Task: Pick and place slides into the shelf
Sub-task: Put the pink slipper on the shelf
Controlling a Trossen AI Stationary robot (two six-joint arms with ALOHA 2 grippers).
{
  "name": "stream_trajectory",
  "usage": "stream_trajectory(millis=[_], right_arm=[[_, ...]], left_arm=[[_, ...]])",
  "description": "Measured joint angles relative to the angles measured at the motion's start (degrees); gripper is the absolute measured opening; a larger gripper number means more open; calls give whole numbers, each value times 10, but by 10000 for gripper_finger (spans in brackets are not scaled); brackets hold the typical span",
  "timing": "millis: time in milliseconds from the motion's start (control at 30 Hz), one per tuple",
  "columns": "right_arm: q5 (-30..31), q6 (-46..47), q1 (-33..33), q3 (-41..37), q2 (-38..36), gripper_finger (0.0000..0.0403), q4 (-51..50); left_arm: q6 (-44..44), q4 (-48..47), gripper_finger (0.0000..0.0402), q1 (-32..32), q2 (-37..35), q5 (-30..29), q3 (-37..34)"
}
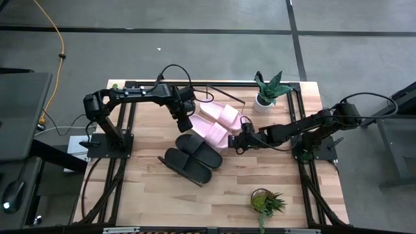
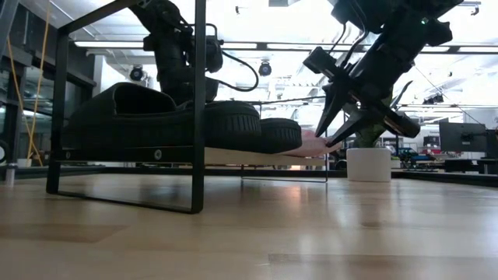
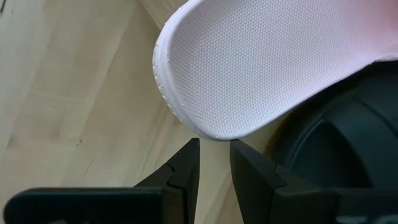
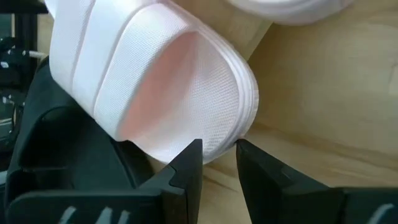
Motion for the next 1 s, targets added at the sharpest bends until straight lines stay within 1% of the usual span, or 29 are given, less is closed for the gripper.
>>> stream_trajectory(millis=[467,733,833,1000], right_arm=[[41,4,-5,0,0,89,-8],[45,-7,-5,0,0,90,-16],[41,-11,-5,0,0,95,-16],[44,-11,-5,0,0,115,-15]], left_arm=[[-2,13,78,0,0,-1,0],[-1,12,78,0,0,0,0],[3,5,78,0,0,-7,0],[16,-12,78,0,0,-14,0]])
